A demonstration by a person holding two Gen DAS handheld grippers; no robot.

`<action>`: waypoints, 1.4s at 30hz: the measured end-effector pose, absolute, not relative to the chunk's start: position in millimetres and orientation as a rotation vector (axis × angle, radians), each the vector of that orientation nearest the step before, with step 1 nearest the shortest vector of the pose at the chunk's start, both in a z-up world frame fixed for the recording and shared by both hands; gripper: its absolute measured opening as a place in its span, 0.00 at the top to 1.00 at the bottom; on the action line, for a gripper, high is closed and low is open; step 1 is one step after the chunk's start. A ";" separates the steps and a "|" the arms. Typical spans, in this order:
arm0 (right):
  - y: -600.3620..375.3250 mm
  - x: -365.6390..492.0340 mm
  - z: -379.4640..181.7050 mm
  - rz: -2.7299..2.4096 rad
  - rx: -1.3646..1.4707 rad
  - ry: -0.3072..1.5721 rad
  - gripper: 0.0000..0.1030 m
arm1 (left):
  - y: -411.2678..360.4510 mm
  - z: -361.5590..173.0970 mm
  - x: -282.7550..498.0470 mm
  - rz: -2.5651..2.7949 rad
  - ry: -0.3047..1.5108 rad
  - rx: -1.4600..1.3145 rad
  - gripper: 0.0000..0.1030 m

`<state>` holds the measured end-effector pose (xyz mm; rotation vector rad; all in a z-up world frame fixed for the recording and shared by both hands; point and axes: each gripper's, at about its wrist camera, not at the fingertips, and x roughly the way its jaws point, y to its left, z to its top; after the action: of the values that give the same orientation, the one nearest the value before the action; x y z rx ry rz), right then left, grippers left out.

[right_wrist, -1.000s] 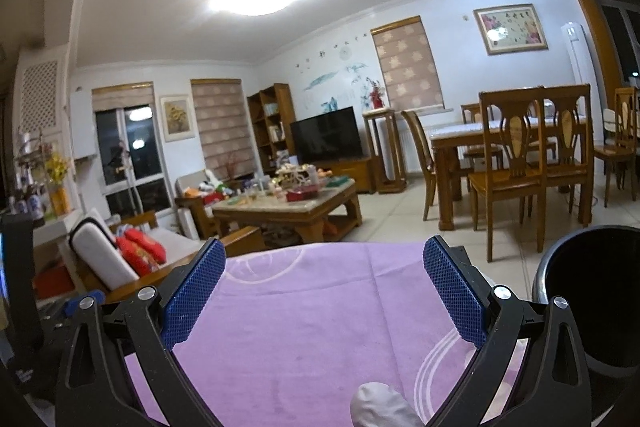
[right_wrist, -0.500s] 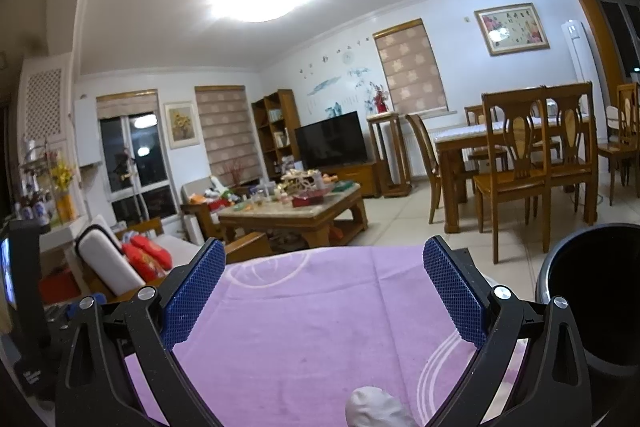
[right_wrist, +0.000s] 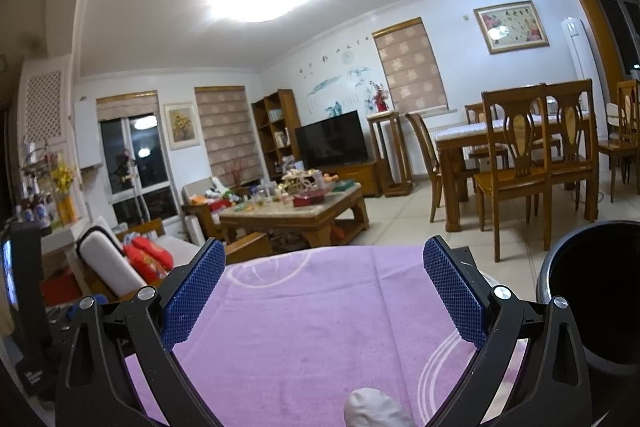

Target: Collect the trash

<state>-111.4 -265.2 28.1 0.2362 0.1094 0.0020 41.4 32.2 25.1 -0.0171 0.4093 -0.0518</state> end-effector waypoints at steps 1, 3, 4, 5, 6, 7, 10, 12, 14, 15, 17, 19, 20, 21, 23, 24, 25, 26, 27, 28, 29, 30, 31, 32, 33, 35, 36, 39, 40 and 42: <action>-264.3 -111.9 28.2 0.001 0.237 0.109 0.05 | 30.6 24.9 40.3 -0.052 0.409 -0.018 0.05; -264.3 -111.7 28.0 0.001 0.237 0.109 0.05 | 30.3 24.8 40.0 -0.051 0.409 -0.018 0.05; -263.7 -111.9 28.3 0.000 0.237 0.108 0.05 | 30.7 25.2 40.6 -0.052 0.410 -0.017 0.05; -263.4 -111.9 28.5 0.000 0.238 0.108 0.05 | 30.6 25.1 40.0 -0.052 0.409 -0.018 0.05; -263.9 -111.8 28.2 0.000 0.239 0.108 0.05 | 30.5 25.3 40.2 -0.052 0.409 -0.018 0.05; -263.7 -111.8 28.5 0.000 0.239 0.108 0.05 | 29.9 24.9 39.7 -0.050 0.410 -0.018 0.05; -262.2 -111.8 27.2 0.001 0.241 0.108 0.05 | 30.3 24.8 40.0 -0.051 0.411 -0.018 0.05; -262.1 -112.0 27.9 0.001 0.239 0.108 0.05 | 30.4 25.1 40.4 -0.051 0.412 -0.018 0.05; -261.9 -112.0 28.0 0.001 0.239 0.108 0.05 | 30.1 25.1 40.0 -0.051 0.411 -0.018 0.05; -261.7 -112.0 28.2 0.001 0.239 0.108 0.05 | 30.2 25.2 40.2 -0.051 0.411 -0.017 0.05; -261.4 -112.0 28.2 0.001 0.239 0.108 0.05 | 30.0 25.3 39.7 -0.051 0.410 -0.017 0.05; -261.7 -111.9 27.9 0.001 0.240 0.108 0.05 | 30.1 25.5 39.9 -0.051 0.411 -0.017 0.05; -261.3 -112.0 28.4 0.001 0.240 0.108 0.05 | 30.0 25.5 39.8 -0.050 0.411 -0.017 0.05; -261.5 -111.8 28.0 0.001 0.241 0.108 0.05 | 30.2 25.6 39.7 -0.050 0.411 -0.018 0.05; -261.2 -112.1 28.5 0.001 0.241 0.108 0.05 | 30.0 25.7 39.8 -0.051 0.411 -0.019 0.05; -261.1 -112.1 28.6 0.000 0.241 0.108 0.05 | 30.0 25.8 40.0 -0.050 0.411 -0.018 0.05; -261.2 -112.0 28.4 0.000 0.241 0.108 0.05 | 29.8 25.6 39.6 -0.050 0.411 -0.018 0.05; -261.1 -112.1 28.7 0.000 0.241 0.108 0.05 | 30.0 25.8 39.7 -0.050 0.411 -0.017 0.05; -261.1 -112.1 28.7 0.000 0.241 0.108 0.05 | 30.1 26.0 39.8 -0.050 0.410 -0.017 0.05; -261.3 -111.9 28.3 0.001 0.241 0.108 0.05 | 29.9 25.8 39.7 -0.051 0.411 -0.017 0.05; -260.9 -112.1 28.7 0.000 0.241 0.108 0.05 | 29.8 25.7 39.5 -0.050 0.411 -0.017 0.05; -260.8 -112.2 28.7 0.000 0.241 0.108 0.05 | 30.2 26.1 39.8 -0.050 0.411 -0.017 0.05; -260.9 -112.1 28.8 0.000 0.241 0.108 0.05 | 29.9 25.9 39.5 -0.050 0.411 -0.018 0.05; -261.1 -112.0 28.6 0.000 0.241 0.108 0.05 | 29.9 25.9 39.5 -0.050 0.411 -0.018 0.05; -260.7 -112.1 28.9 0.000 0.241 0.108 0.05 | 29.9 25.9 39.6 -0.050 0.411 -0.018 0.05; -260.6 -112.2 28.9 0.000 0.242 0.108 0.05 | 30.2 26.2 39.9 -0.050 0.412 -0.018 0.05; -260.4 -112.2 29.0 0.000 0.242 0.108 0.05 | 30.2 26.3 39.9 -0.050 0.412 -0.018 0.05; -260.3 -112.2 29.1 0.000 0.242 0.108 0.05 | 30.1 26.5 40.1 -0.050 0.411 -0.016 0.05; -260.5 -112.0 28.9 0.000 0.242 0.108 0.05 | 30.0 26.4 39.7 -0.050 0.411 -0.016 0.05; -260.8 -112.1 28.6 0.000 0.243 0.109 0.05 | 30.2 26.7 39.8 -0.051 0.410 -0.016 0.05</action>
<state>-112.1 -260.8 28.6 0.2433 0.1086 0.0000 39.8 30.2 26.7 -0.0164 0.4101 -0.0507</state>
